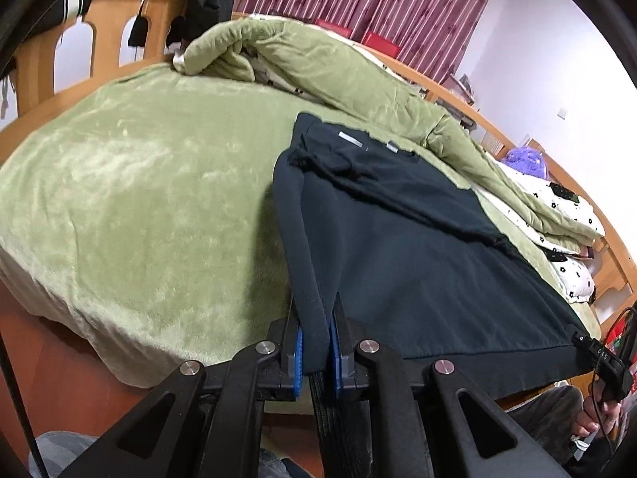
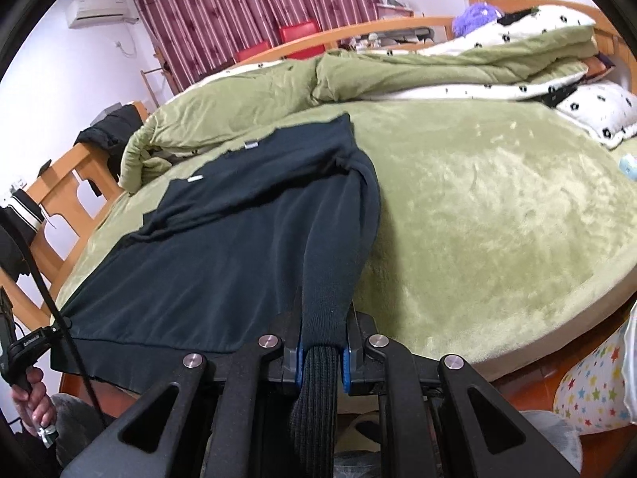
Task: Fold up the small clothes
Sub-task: 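Lift the hem with both tools and fold it toward the collar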
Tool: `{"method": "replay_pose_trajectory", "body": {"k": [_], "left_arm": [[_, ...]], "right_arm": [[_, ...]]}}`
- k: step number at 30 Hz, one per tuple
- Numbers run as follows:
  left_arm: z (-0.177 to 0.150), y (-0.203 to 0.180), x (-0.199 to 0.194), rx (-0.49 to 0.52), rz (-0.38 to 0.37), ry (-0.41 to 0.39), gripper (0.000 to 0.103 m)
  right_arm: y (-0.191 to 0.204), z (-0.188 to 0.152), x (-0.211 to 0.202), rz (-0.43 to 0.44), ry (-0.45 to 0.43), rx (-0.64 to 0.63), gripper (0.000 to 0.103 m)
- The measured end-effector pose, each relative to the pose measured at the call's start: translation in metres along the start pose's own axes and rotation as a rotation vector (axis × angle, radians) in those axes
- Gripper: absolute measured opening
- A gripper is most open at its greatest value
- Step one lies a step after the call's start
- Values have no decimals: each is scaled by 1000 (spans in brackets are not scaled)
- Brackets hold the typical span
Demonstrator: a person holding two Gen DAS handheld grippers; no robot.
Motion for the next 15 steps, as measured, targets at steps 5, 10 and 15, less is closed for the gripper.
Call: {"method": "replay_pose_trajectory", "body": {"k": [5, 10, 15], "left_arm": [[30, -14, -12, 5, -3, -50, 11], [61, -22, -11, -4, 3, -89, 11], [98, -32, 6, 3, 22, -118, 11]], "right_arm": [[8, 26, -21, 17, -51, 18, 13], [10, 53, -30, 20, -82, 46, 13], [14, 89, -21, 16, -109, 88, 13]]}}
Point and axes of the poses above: each gripper's, at about its wrist camera, not at the fingertips, and x roughly the way its jaws point, y to its left, z to its top, the point moved 2 cm from there along x, roughly the way its jaws point, and after that the axes turned 14 degrees about -z, right-handed, at the moved point
